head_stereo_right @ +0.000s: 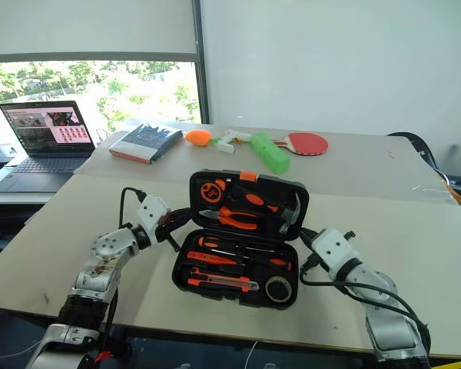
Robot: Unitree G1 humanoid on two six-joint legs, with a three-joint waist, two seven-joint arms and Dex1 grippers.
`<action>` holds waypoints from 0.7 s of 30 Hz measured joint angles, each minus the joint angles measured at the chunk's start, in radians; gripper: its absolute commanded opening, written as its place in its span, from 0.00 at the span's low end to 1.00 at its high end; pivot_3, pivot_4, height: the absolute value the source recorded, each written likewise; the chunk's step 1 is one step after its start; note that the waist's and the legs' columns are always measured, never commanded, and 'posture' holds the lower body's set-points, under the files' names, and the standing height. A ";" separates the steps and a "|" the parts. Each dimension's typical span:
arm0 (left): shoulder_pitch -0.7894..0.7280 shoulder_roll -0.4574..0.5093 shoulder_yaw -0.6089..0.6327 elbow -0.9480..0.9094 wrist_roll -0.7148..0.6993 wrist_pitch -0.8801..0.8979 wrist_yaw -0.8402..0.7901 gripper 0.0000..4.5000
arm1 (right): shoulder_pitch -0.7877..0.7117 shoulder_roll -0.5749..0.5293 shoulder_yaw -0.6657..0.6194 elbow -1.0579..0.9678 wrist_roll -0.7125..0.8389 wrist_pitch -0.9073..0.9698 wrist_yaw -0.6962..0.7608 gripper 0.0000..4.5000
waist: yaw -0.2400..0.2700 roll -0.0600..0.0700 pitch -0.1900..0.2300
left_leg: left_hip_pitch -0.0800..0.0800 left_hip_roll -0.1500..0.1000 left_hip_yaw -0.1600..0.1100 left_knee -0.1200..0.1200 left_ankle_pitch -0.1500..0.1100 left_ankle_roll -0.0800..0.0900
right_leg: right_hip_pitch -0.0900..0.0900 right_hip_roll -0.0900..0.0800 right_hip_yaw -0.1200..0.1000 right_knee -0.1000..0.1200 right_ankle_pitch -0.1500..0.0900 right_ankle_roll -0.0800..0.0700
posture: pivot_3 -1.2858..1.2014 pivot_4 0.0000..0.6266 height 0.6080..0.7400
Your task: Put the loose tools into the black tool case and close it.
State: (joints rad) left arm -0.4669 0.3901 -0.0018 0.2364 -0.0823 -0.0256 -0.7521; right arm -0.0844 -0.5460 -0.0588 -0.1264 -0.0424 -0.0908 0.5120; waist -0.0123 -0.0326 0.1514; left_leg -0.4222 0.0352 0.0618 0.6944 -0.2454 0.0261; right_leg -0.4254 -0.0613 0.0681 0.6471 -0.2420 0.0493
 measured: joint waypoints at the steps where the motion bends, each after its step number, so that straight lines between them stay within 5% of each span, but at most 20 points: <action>1: 0.011 0.001 0.001 -0.014 0.000 -0.001 0.003 0.00 | 0.017 -0.005 0.001 0.000 -0.017 -0.031 -0.008 0.00 | 0.000 0.000 0.000 | 0.000 0.000 0.000 0.000 0.000 0.000 | 0.001 0.000 0.000 0.000 0.000 0.000 | 0.52 0.24 0.97; 11: 0.081 0.019 0.008 -0.095 -0.006 0.005 0.021 0.00 | 0.078 -0.030 0.013 0.048 -0.133 -0.254 -0.079 0.00 | -0.002 0.000 0.000 | 0.006 0.000 0.000 -0.001 0.000 0.000 | 0.005 0.000 0.001 0.000 0.000 0.000 | 0.52 0.24 0.97; 21: 0.203 0.084 0.029 -0.196 -0.055 0.083 0.013 0.78 | 0.207 -0.076 0.025 -0.014 -0.182 -0.387 -0.094 0.74 | -0.005 0.000 0.000 | 0.007 0.002 0.000 -0.001 0.000 0.000 | 0.005 0.000 0.001 0.001 0.000 -0.001 | 0.52 0.24 0.97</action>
State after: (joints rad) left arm -0.2635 0.4745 0.0271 0.0408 -0.1371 0.0579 -0.7392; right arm 0.1225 -0.6222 -0.0336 -0.1407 -0.2247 -0.4783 0.4182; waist -0.0178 -0.0326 0.1513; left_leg -0.4151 0.0370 0.0618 0.6933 -0.2455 0.0260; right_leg -0.4200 -0.0609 0.0695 0.6478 -0.2425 0.0486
